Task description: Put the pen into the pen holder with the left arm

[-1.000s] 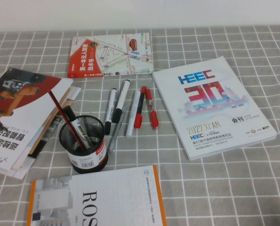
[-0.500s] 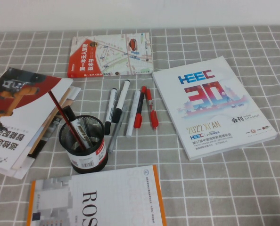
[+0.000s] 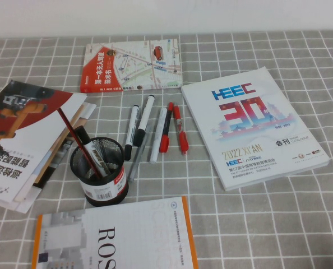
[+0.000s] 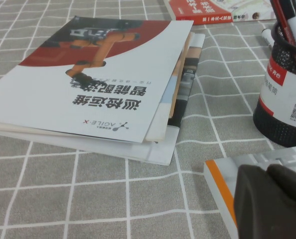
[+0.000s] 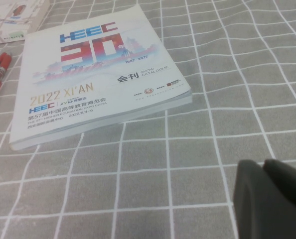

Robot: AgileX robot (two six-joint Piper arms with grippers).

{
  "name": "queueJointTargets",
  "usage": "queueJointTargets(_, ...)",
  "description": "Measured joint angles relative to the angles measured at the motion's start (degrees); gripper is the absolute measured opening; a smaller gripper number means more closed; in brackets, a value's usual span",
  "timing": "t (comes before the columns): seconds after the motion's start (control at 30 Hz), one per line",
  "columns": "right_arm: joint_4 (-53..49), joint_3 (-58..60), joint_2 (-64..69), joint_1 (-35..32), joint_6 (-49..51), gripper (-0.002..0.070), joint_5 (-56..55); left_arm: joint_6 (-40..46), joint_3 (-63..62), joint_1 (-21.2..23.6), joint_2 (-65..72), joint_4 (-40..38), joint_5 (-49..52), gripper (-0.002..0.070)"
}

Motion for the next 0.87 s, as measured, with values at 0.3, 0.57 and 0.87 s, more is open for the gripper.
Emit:
queueJointTargets(0.3,0.0,0.0,0.0,0.0,0.0,-0.0015,0.0,0.0,0.0,0.0,0.0,0.0,0.0,0.0)
queueJointTargets(0.57,0.0,0.0,0.0,0.0,0.0,-0.0015,0.0,0.0,0.0,0.6,0.0,0.0,0.0,0.0)
queueJointTargets(0.87,0.0,0.0,0.0,0.0,0.0,-0.0015,0.0,0.0,0.0,0.9,0.0,0.0,0.0,0.0)
